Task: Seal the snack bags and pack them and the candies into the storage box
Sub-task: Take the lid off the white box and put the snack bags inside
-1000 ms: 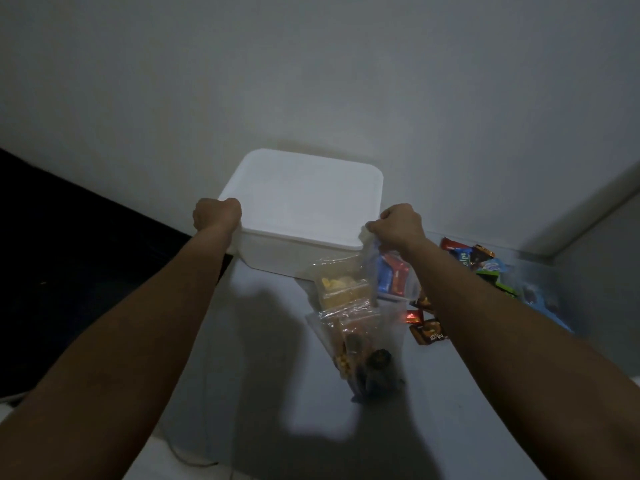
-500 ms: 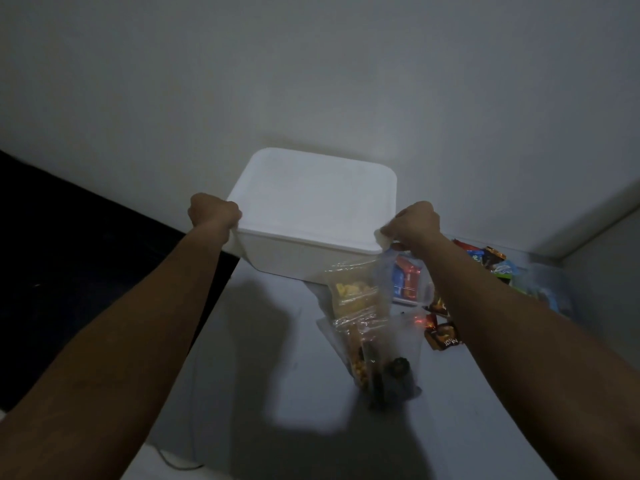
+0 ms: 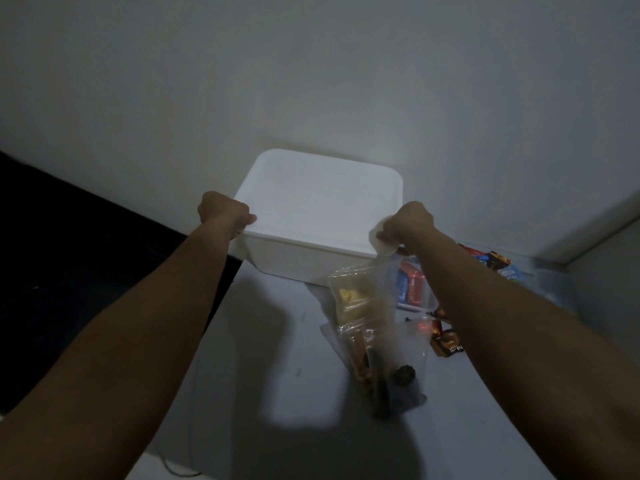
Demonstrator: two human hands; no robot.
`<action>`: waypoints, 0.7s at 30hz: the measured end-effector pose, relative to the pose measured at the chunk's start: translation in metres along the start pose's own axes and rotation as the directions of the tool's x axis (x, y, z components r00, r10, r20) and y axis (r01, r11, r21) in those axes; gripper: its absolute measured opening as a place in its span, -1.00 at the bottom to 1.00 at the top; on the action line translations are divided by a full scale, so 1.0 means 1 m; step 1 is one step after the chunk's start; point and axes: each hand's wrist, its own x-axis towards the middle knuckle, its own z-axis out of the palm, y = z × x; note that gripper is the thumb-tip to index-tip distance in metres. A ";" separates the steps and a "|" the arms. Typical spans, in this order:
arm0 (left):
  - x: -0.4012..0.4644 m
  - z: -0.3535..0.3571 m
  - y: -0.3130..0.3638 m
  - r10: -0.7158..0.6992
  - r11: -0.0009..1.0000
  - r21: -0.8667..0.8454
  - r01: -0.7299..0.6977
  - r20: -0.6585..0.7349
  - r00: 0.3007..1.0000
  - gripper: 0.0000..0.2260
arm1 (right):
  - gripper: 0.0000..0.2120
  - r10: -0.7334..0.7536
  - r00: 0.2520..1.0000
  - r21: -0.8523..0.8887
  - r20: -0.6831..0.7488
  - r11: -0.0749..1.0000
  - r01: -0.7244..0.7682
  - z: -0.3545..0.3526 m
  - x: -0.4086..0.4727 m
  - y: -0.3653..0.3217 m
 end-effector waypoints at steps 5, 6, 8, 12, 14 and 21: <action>0.002 0.007 0.004 -0.065 0.995 -0.069 0.066 0.019 0.998 -0.77 | -0.72 0.015 1.000 0.011 0.016 1.000 -0.016 0.000 0.005 -0.002; 0.004 0.009 0.005 -0.085 0.989 -0.120 0.088 0.032 0.996 -0.80 | -0.73 0.017 1.000 0.033 0.024 0.999 -0.017 0.001 0.006 -0.003; 0.007 0.013 0.006 -0.110 0.968 -0.216 0.125 0.082 0.991 -0.81 | -0.75 0.013 0.999 0.050 0.030 0.999 -0.014 0.004 0.006 -0.004; 0.007 0.014 0.008 -0.106 0.951 -0.269 0.153 0.182 0.978 -0.79 | -0.77 0.028 0.998 0.062 0.056 0.998 -0.031 0.005 0.007 -0.005; 0.007 0.012 0.010 -0.118 0.940 -0.287 0.184 0.232 0.965 -0.74 | -0.78 0.036 0.997 0.037 0.070 0.999 -0.038 0.005 0.007 -0.006; 0.009 0.005 0.009 -0.131 0.897 -0.374 0.235 0.282 0.950 -0.70 | -0.80 0.016 0.992 0.136 0.125 0.990 -0.033 -0.011 0.010 -0.017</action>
